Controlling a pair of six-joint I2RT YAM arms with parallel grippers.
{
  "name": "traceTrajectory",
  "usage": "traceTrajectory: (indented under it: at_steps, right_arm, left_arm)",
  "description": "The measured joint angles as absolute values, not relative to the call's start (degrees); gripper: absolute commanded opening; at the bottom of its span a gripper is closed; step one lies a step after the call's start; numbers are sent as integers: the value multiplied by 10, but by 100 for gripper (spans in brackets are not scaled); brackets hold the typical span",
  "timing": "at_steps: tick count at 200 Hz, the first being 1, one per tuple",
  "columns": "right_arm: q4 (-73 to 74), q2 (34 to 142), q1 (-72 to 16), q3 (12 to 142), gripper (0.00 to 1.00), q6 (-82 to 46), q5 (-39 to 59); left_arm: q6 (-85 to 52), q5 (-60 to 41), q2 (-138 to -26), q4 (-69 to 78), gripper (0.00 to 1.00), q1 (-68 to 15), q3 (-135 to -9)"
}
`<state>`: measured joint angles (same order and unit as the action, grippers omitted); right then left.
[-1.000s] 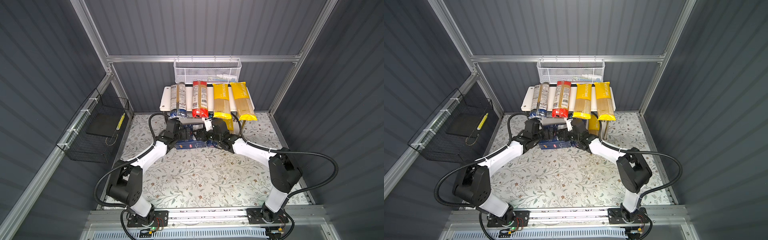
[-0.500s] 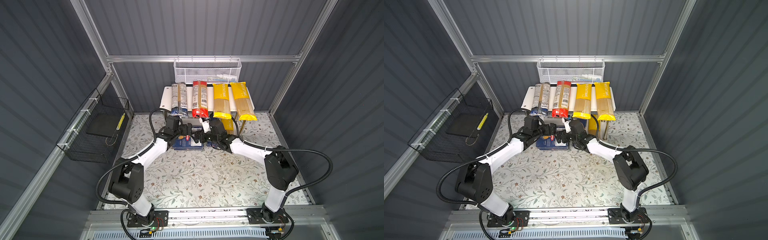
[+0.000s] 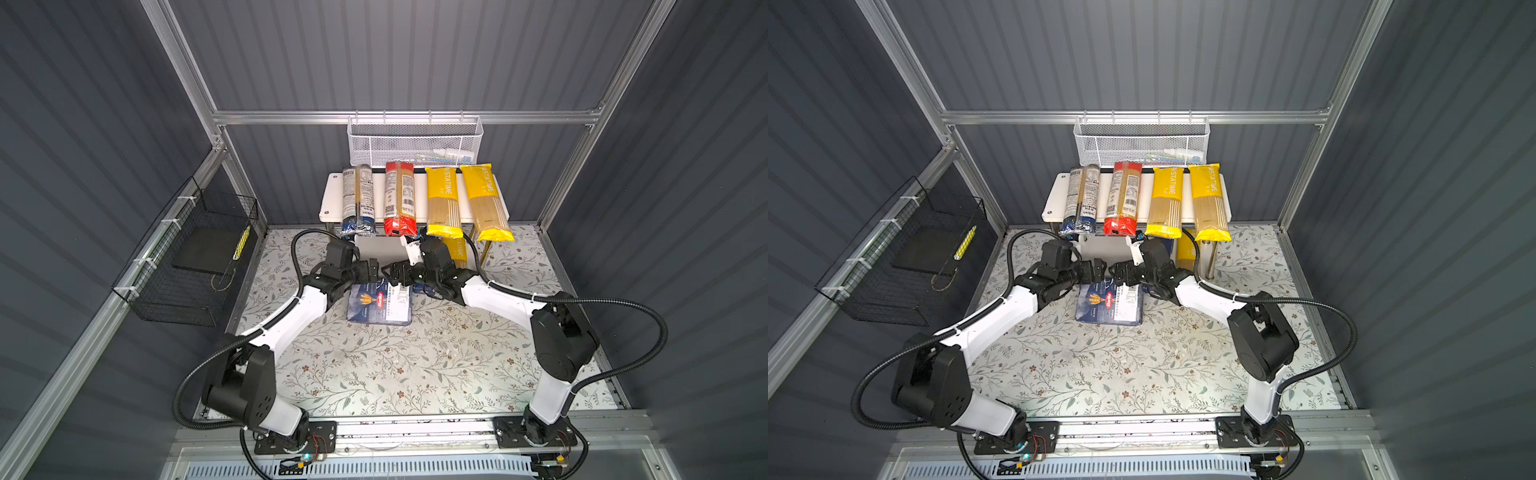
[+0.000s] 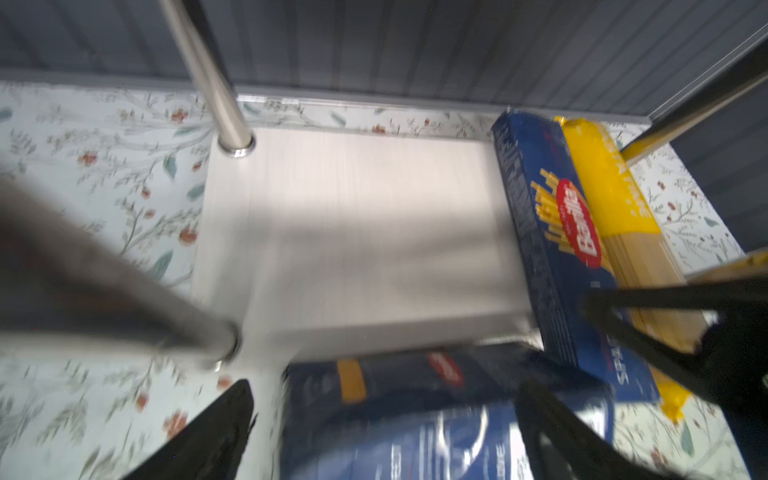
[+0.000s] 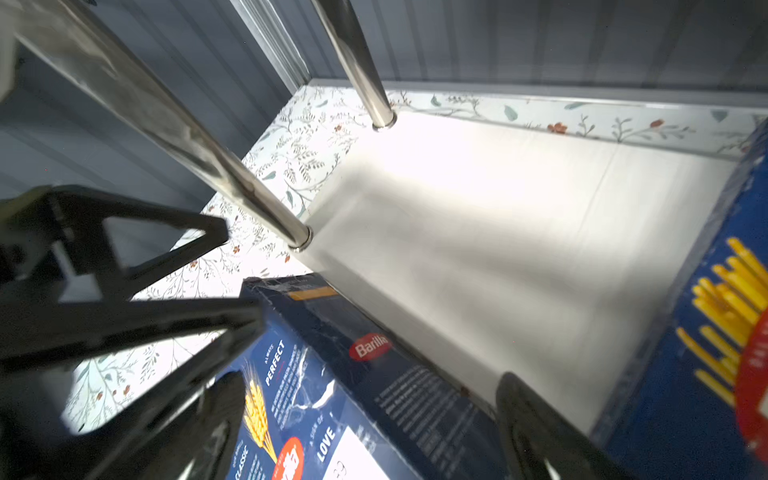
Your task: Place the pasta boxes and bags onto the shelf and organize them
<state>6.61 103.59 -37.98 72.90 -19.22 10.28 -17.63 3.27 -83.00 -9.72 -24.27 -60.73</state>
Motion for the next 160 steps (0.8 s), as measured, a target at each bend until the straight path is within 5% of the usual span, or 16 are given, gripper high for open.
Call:
traceTrajectory:
  at_steps: [75,160]
  right_arm:
    - [-60,871,-386,631,94,-215,117]
    - [-58,871,-431,518,93,-307,127]
  left_arm:
    - [-235,54,-611,-197,99,-243,-467]
    - [-240,-11,-676,-82,99,-243,-371]
